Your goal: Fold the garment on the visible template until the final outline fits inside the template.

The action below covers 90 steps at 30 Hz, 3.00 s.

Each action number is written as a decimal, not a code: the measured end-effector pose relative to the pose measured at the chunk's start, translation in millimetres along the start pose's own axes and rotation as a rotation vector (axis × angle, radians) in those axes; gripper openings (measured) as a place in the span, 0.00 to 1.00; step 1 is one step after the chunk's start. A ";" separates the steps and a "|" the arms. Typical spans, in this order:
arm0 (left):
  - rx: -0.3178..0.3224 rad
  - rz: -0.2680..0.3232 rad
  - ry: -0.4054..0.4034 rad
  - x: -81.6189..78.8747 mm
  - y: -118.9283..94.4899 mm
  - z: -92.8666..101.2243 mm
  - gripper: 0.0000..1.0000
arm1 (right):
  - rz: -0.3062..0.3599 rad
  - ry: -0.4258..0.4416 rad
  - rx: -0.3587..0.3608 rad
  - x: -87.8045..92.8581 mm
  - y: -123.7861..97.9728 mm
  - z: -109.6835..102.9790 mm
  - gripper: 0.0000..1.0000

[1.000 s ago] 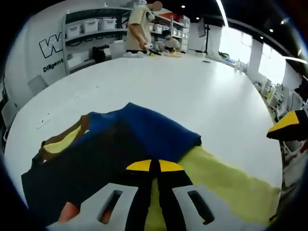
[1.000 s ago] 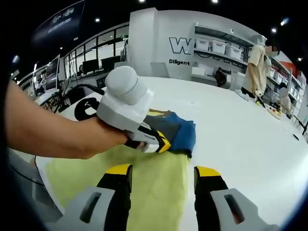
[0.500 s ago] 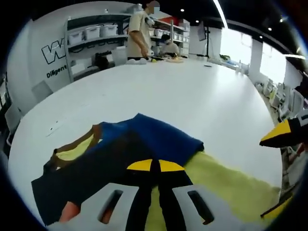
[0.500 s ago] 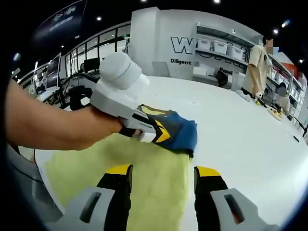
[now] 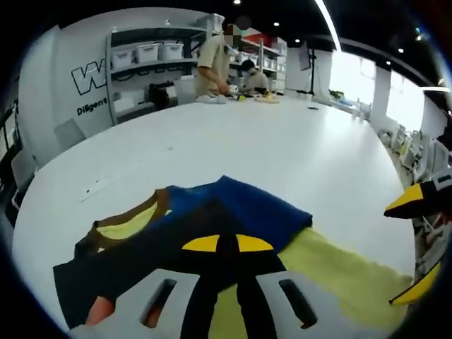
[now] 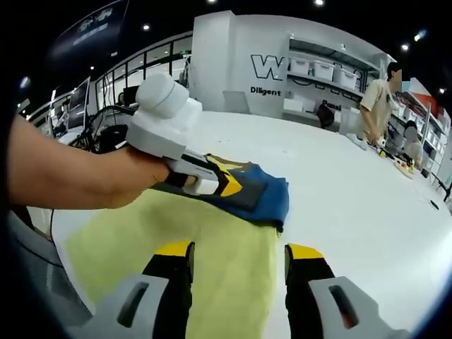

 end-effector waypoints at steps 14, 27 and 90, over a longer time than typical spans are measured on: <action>0.059 -0.088 0.121 29.9 13.4 13.3 0.10 | 0.002 0.018 0.012 0.9 -0.8 5.1 0.50; 0.043 -0.076 0.132 29.9 16.8 9.8 0.01 | 0.004 0.020 0.014 0.3 -0.2 5.7 0.50; 0.115 -0.030 0.050 32.0 10.3 40.0 0.00 | -0.026 -0.005 0.003 6.6 1.3 2.1 0.49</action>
Point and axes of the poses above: the point that each gripper's makers call its tool centre point, and the gripper's own axes: y roughly forward along the fingers, z roughly to its right, x roughly out of its underside, the point moved 2 cm from there along -y, roughly backward along the fingers, and after that the axes turned 14 degrees about z, right-handed, at the moved point
